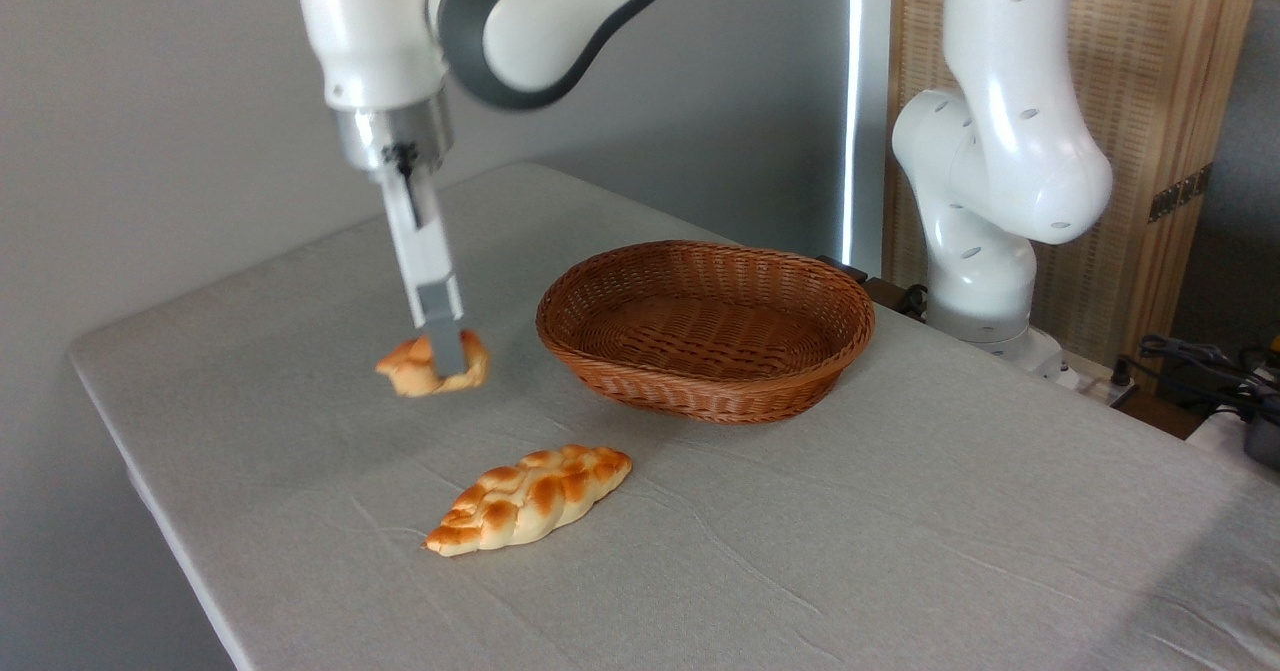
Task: Put bread into the basket
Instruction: 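Lift the roll and carry it over the wicker basket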
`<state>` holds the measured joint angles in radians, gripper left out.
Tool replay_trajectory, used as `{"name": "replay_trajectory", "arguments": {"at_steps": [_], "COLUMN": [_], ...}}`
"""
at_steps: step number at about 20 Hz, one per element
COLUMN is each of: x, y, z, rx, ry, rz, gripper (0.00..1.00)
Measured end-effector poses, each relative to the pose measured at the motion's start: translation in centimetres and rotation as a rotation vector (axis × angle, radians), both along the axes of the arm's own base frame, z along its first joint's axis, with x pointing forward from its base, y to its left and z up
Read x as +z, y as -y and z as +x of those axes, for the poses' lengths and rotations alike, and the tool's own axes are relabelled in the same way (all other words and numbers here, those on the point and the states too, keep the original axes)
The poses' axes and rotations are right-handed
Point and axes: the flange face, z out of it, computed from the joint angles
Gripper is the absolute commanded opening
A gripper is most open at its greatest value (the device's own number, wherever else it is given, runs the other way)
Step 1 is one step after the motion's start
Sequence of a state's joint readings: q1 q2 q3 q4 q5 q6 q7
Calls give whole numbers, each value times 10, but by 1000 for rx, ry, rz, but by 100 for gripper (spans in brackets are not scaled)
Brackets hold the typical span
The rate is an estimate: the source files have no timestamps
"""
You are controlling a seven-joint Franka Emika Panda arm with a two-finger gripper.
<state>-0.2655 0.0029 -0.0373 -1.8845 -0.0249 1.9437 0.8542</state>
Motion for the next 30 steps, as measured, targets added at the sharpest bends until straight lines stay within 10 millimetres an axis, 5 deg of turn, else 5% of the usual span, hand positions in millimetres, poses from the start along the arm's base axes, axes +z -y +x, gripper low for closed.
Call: {"name": "replay_trajectory", "arguments": {"at_steps": [3,7,11,15,19,30], "x": [35,54,29,-20,-45,-55], "y": [-17,-28,-29,3,10,20], "z": [-30,-83,-137,-170,-173,-165], "rx": [14,-17,-104,-202,-221,-235], "ry": [-66,-155,-216,-273,-264,-218], "rz": [6,35,56,89,90,76], "gripper": [26,34,52,75,97,100]}}
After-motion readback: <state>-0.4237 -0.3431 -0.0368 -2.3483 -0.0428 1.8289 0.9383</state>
